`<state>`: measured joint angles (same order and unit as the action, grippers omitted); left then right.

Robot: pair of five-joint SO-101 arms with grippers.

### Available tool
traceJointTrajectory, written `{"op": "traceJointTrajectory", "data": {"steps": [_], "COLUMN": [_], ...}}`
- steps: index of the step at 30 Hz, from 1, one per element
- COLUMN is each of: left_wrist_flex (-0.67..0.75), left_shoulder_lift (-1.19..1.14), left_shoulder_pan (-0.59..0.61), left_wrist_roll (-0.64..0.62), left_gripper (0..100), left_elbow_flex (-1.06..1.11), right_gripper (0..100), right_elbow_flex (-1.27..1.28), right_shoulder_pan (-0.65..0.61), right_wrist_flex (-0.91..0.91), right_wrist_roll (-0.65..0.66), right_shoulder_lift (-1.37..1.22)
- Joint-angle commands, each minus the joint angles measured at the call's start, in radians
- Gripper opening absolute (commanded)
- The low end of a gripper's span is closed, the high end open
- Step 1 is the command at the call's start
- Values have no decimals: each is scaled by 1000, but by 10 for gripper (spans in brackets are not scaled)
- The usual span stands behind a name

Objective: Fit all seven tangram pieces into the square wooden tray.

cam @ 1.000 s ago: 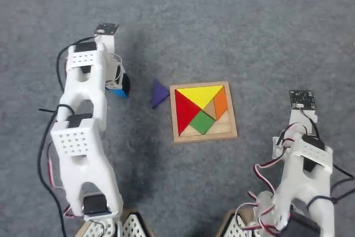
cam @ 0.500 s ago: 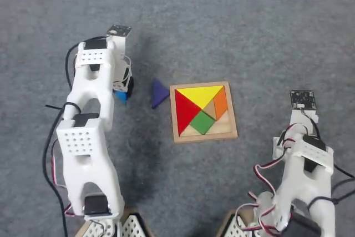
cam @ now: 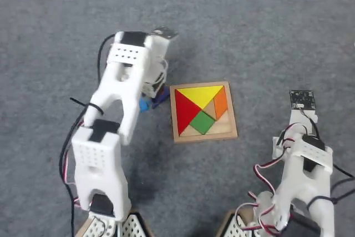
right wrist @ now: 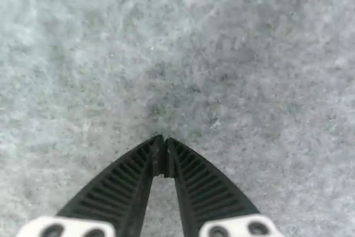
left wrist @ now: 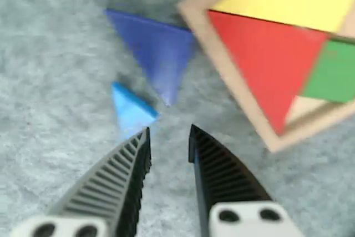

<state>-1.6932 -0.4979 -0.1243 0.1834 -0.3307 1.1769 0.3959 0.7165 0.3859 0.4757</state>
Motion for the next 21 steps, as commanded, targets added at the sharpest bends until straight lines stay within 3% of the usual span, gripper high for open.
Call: {"op": "traceJointTrajectory", "data": {"steps": [1,10,16,21], "left_wrist_flex": [-23,31,236,348], "left_shoulder_lift": [118,121,123,121], "left_shoulder_pan": [-46,74,92,106], "left_wrist_roll": [8,57,97,97], "left_gripper": [105,181,181,181], "left_elbow_flex": [36,160,404,463], "right_gripper": [7,7,7,7], "right_elbow_flex": [-5,-5,-5,-5], "right_shoulder_pan": [-13,-12,-13,-13], "right_wrist_flex": [-19,-19,-19,-19], "right_wrist_roll": [-11,-11,-11,-11], "right_shoulder_lift": [41,41,41,41]}}
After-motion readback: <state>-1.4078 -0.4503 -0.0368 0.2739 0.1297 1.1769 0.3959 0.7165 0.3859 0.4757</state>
